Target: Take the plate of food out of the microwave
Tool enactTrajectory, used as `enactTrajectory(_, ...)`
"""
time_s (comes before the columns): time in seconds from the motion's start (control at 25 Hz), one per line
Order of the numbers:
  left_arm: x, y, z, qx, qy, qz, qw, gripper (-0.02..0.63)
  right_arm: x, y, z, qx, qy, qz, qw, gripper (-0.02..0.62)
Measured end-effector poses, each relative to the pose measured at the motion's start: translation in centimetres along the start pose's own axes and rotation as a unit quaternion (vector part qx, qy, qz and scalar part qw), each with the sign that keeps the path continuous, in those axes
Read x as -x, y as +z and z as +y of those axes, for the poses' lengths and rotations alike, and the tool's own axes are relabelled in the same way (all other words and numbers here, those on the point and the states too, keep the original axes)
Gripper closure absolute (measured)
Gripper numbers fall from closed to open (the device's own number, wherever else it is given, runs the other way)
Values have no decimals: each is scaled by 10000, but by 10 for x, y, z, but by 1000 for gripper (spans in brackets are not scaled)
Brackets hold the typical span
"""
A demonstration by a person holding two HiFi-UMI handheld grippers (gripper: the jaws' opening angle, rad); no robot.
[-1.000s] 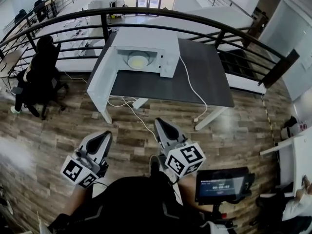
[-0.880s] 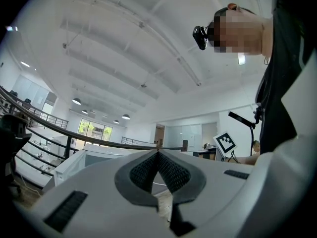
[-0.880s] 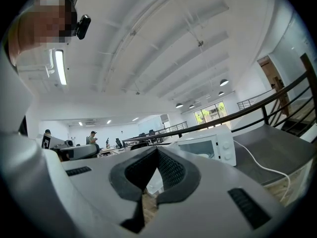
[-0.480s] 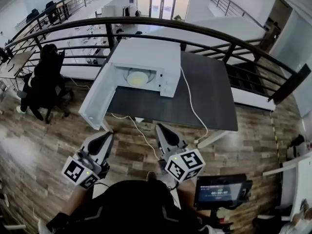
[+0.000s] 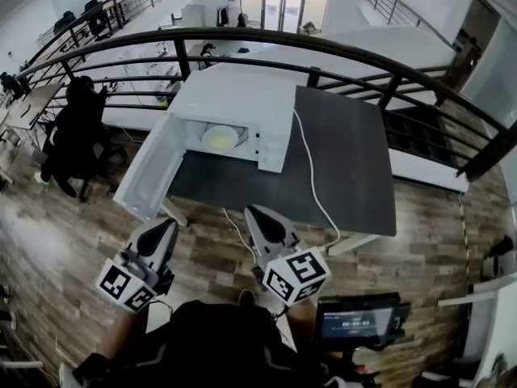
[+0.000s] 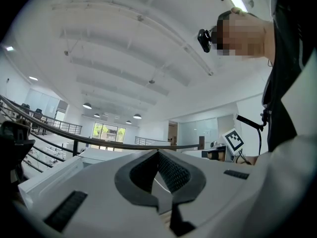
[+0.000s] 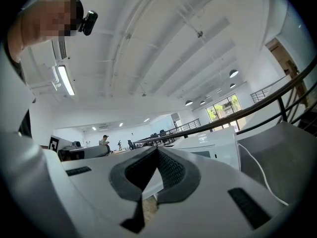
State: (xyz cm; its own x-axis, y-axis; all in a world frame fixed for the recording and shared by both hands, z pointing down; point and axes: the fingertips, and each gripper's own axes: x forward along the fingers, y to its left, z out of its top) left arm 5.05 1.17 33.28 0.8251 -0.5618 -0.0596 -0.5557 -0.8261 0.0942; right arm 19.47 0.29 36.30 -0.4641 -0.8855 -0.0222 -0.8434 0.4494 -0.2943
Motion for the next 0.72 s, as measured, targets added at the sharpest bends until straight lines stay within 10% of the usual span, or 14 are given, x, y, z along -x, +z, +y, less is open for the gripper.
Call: enactTrajectory(0.72,-11,8,131,-30,-97,-49,9999,604,-137,-12,-1,-102,-100,131,9998,594)
